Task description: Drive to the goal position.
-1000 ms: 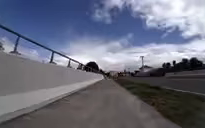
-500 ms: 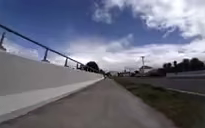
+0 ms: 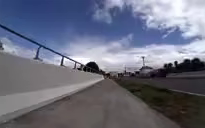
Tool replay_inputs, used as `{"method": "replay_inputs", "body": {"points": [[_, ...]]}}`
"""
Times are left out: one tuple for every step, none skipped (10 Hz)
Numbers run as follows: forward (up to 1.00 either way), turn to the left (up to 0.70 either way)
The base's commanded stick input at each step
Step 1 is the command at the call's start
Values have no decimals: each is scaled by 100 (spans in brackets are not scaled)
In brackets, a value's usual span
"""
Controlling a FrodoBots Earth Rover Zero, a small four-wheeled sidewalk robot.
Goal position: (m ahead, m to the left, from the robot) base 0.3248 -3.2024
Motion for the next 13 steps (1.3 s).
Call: {"method": "replay_inputs", "body": {"points": [[70, 0], [70, 0], [70, 0], [70, 0], [70, 0], [70, 0], [70, 0], [70, 0], [70, 0], [70, 0], [70, 0], [70, 0], [70, 0]]}}
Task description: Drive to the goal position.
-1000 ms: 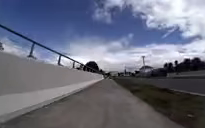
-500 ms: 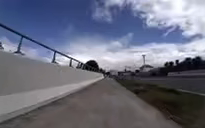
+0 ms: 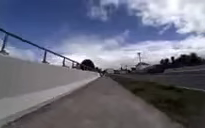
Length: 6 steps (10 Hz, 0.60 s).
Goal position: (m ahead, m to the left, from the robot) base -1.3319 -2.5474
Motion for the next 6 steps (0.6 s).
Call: {"method": "replay_inputs", "body": {"points": [[70, 0], [70, 0], [70, 0], [70, 0], [70, 0], [70, 0]]}}
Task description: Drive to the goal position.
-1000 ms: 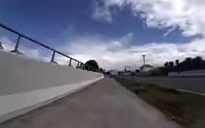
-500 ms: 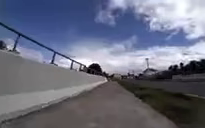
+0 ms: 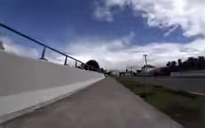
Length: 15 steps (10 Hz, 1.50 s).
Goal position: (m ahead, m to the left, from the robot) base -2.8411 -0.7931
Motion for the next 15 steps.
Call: {"method": "replay_inputs", "body": {"points": [[70, 0], [70, 0], [70, 0], [70, 0], [70, 0], [70, 0], [70, 0], [70, 0], [70, 0], [70, 0], [70, 0], [70, 0], [70, 0], [70, 0], [70, 0]]}}
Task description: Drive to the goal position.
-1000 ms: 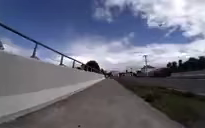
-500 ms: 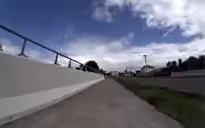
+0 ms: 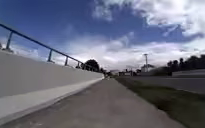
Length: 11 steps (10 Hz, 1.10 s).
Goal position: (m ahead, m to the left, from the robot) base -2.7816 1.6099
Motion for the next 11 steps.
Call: {"method": "replay_inputs", "body": {"points": [[70, 0], [70, 0], [70, 0], [70, 0], [70, 0], [70, 0], [70, 0], [70, 0], [70, 0], [70, 0], [70, 0]]}}
